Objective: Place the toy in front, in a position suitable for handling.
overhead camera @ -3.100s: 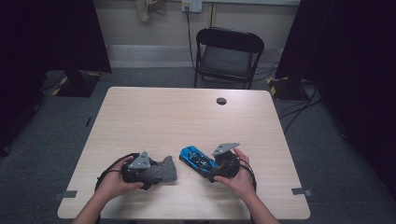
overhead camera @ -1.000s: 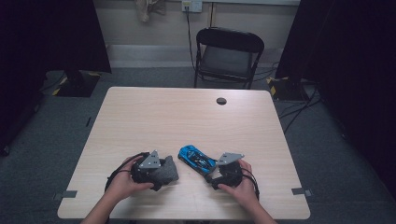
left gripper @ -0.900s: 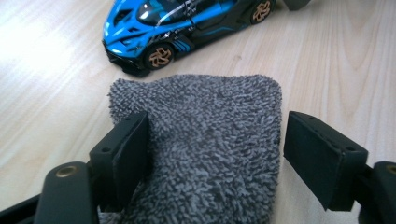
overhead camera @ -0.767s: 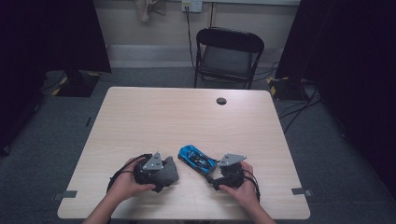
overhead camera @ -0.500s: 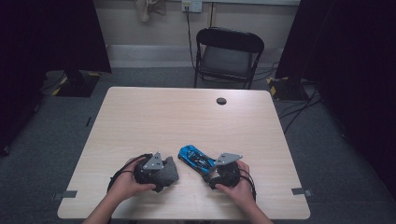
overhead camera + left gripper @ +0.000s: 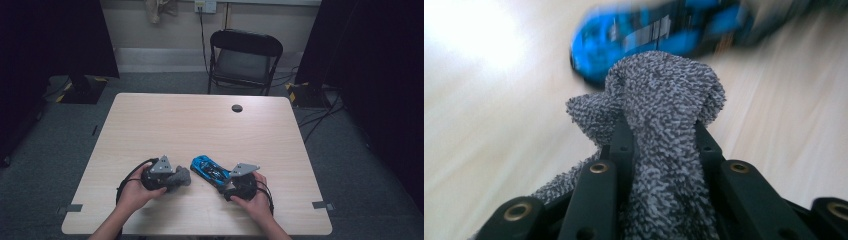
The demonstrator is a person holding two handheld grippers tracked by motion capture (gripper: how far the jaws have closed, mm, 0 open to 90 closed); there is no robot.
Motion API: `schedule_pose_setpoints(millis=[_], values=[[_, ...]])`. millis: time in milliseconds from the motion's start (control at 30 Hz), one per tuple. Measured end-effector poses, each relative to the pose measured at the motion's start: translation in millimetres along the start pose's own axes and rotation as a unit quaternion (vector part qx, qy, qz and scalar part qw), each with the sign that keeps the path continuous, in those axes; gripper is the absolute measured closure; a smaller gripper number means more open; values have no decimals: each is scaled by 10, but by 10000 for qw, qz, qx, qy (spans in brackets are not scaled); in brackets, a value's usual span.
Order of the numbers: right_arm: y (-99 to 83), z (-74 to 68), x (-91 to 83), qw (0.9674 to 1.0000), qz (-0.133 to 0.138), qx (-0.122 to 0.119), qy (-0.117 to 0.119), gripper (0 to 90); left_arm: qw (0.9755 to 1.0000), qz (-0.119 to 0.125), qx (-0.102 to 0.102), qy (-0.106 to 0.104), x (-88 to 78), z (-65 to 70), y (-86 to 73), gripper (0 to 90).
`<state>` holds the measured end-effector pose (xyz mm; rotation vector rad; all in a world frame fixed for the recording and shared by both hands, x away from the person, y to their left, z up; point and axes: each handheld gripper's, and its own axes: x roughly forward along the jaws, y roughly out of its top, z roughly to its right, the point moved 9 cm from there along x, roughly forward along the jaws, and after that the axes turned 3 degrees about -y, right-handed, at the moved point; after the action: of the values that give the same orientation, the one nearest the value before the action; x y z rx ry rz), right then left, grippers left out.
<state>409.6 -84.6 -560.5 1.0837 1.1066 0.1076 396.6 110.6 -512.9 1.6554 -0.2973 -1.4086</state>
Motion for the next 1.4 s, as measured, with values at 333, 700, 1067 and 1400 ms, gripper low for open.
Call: schedule_pose_setpoints(millis=[333, 700, 1067, 1400], values=[[0, 1, 1, 10000, 2, -4, -1, 255, 9964, 746, 111, -399, 391, 230, 627, 701], [0, 0, 1, 10000, 0, -4, -4, 255, 9962, 448, 682, -313, 973, 424, 724, 663], [0, -1, 0, 10000, 4, -15, -11, 261, 9961, 517, 657, -269, 950, 416, 712, 674], [-1, -2, -3, 10000, 9, -9, -30, 268, 9959, 547, 651, -294, 938, 411, 711, 676]])
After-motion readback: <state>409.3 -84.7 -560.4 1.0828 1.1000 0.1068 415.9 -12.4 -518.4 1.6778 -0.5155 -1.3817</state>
